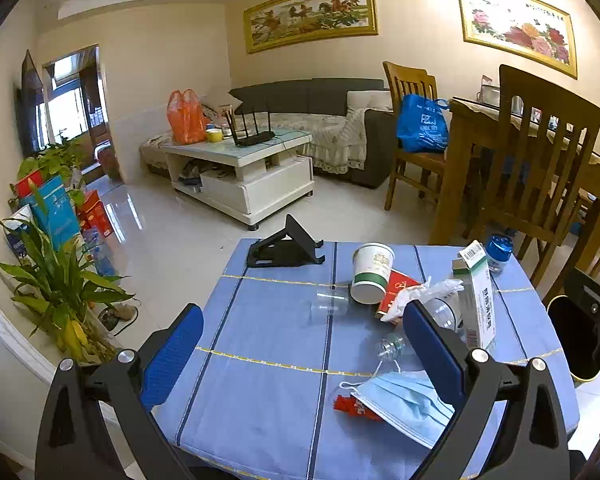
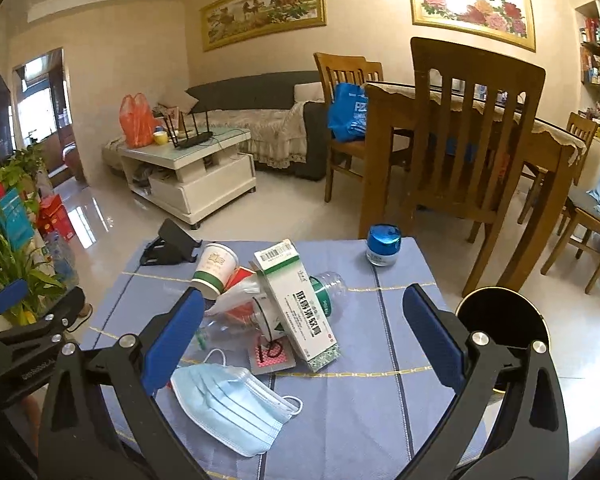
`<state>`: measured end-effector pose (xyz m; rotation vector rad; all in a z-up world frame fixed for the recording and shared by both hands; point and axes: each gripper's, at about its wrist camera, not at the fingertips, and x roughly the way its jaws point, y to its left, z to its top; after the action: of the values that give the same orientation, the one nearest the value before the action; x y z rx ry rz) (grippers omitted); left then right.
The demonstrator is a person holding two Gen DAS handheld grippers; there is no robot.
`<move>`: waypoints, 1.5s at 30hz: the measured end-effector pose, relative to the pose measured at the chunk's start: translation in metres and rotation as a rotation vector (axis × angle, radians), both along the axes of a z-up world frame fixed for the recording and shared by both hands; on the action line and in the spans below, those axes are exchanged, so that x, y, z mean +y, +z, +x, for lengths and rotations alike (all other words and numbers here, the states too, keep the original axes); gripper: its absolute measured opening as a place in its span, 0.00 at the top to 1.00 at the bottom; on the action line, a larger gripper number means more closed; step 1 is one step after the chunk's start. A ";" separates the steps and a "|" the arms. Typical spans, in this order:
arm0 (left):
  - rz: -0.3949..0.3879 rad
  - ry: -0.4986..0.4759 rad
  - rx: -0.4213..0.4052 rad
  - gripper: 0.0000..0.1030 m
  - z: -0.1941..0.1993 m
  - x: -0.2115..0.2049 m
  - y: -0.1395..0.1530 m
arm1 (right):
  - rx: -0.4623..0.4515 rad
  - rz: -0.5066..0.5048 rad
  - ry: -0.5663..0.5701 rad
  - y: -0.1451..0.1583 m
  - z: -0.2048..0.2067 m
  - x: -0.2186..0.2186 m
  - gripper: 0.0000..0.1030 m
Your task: Collect trash
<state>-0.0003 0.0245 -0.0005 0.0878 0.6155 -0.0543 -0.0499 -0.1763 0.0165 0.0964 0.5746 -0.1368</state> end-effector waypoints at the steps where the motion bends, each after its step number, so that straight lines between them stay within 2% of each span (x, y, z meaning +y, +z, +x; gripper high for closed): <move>1: -0.001 -0.008 0.006 0.06 0.000 0.000 0.000 | 0.002 -0.004 0.004 0.000 0.000 0.001 0.05; 6: 0.014 -0.010 0.003 0.06 0.000 -0.003 0.000 | 0.015 -0.018 0.035 -0.002 0.001 0.009 0.05; 32: 0.041 -0.007 -0.003 0.06 -0.001 -0.006 0.002 | 0.025 -0.004 0.036 -0.008 0.002 0.012 0.05; 45: 0.028 -0.001 0.020 0.06 0.001 -0.003 -0.003 | 0.038 0.003 0.035 -0.008 0.002 0.012 0.05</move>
<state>0.0011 0.0213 -0.0040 0.1150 0.6365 -0.0475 -0.0478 -0.1644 0.0083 0.0869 0.6147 -0.1036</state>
